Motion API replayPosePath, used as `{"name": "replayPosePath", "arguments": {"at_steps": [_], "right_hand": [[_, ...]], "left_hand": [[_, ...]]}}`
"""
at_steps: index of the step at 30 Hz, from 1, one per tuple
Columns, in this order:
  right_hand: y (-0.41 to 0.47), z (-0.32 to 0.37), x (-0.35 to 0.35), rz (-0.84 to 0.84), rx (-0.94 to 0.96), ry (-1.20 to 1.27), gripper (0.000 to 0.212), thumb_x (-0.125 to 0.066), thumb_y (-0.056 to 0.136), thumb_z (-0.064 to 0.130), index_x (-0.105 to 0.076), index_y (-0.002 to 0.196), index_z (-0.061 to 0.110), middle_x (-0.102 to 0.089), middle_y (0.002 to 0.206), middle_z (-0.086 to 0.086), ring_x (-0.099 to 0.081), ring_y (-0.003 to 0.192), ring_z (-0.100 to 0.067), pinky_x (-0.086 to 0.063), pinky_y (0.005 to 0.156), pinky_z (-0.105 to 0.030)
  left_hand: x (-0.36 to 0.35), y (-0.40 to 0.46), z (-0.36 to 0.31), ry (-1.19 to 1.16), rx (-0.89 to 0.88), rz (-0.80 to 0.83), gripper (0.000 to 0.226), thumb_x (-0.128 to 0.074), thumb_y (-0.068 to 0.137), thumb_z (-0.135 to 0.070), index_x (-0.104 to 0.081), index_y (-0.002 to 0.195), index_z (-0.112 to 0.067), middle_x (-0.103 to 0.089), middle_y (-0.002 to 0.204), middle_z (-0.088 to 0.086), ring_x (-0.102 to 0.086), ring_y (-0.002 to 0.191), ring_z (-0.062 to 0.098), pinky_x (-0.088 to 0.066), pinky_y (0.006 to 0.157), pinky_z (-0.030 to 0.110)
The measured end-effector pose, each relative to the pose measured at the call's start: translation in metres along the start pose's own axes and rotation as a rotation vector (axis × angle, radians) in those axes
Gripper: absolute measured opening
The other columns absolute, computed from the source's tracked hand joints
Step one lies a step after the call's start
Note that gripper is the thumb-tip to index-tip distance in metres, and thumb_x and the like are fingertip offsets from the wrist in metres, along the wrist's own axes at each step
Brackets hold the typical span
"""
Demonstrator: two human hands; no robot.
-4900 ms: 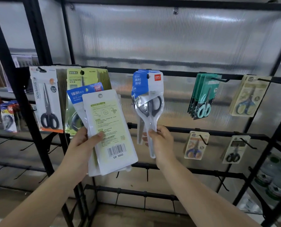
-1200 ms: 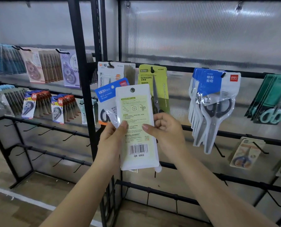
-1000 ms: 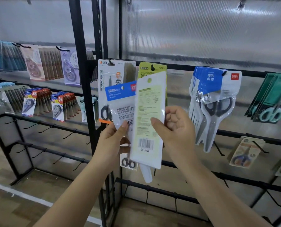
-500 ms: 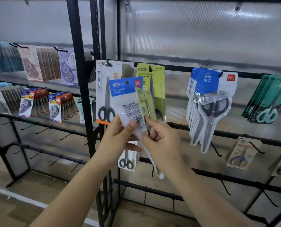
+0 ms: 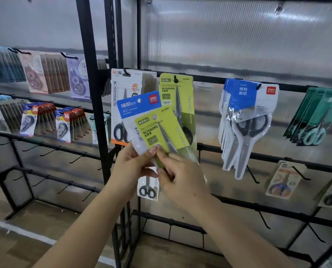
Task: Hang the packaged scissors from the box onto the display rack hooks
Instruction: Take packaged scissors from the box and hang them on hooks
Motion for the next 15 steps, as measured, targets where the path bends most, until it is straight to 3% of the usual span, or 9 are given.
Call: {"name": "replayPosePath", "arguments": {"at_steps": [4,7,10,12,15], "right_hand": [[0.006,-0.005,0.009,-0.096,0.02,-0.095,0.039,-0.053,0.073,0.021,-0.071,0.108,0.017,-0.053,0.076,0.002,-0.054,0.068,-0.016,-0.047,0.049,-0.024],[0.011,-0.017,0.022,-0.099,-0.049,-0.088,0.045,-0.063,0.074,0.018,-0.063,0.119,0.02,-0.049,0.111,-0.003,-0.043,0.104,-0.016,-0.047,0.08,-0.035],[0.016,-0.033,0.024,0.152,-0.245,0.057,0.071,-0.067,0.084,0.03,-0.031,0.145,0.031,-0.037,0.136,0.004,-0.034,0.125,-0.012,-0.034,0.103,-0.034],[0.017,-0.042,0.02,0.23,-0.408,0.353,0.083,-0.071,0.082,0.028,-0.02,0.147,0.037,-0.045,0.136,0.01,-0.045,0.123,-0.006,-0.038,0.106,-0.035],[0.02,-0.046,0.018,0.154,-0.492,0.526,0.084,-0.074,0.08,0.016,-0.025,0.143,0.041,-0.059,0.121,0.013,-0.057,0.11,-0.001,-0.047,0.099,-0.038]], "left_hand": [[-0.001,0.008,0.0,-0.023,0.001,-0.03,0.018,-0.055,0.087,-0.006,-0.06,0.102,-0.014,-0.071,0.079,0.0,-0.065,0.06,0.014,-0.05,0.044,0.023],[0.002,0.015,-0.003,-0.007,0.008,-0.036,0.02,-0.054,0.089,-0.003,-0.059,0.106,-0.012,-0.071,0.085,0.002,-0.064,0.062,0.017,-0.048,0.043,0.024],[0.003,0.021,-0.008,0.013,0.011,-0.03,0.018,-0.055,0.09,-0.004,-0.058,0.105,-0.014,-0.073,0.091,0.002,-0.066,0.065,0.019,-0.049,0.044,0.024],[0.002,0.023,-0.011,0.011,0.009,-0.029,0.018,-0.055,0.09,-0.004,-0.058,0.103,-0.015,-0.073,0.089,0.0,-0.066,0.064,0.018,-0.048,0.044,0.024],[0.0,0.025,-0.009,-0.024,0.018,-0.042,0.016,-0.054,0.091,-0.007,-0.058,0.103,-0.016,-0.073,0.083,0.0,-0.067,0.061,0.016,-0.048,0.044,0.023]]}}
Point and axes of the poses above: each hand's wrist, its own y-axis towards the middle knuckle, its own x-axis out of the back of the hand, z = x × y, the point moved 5 cm from there along y, towards the middle knuckle
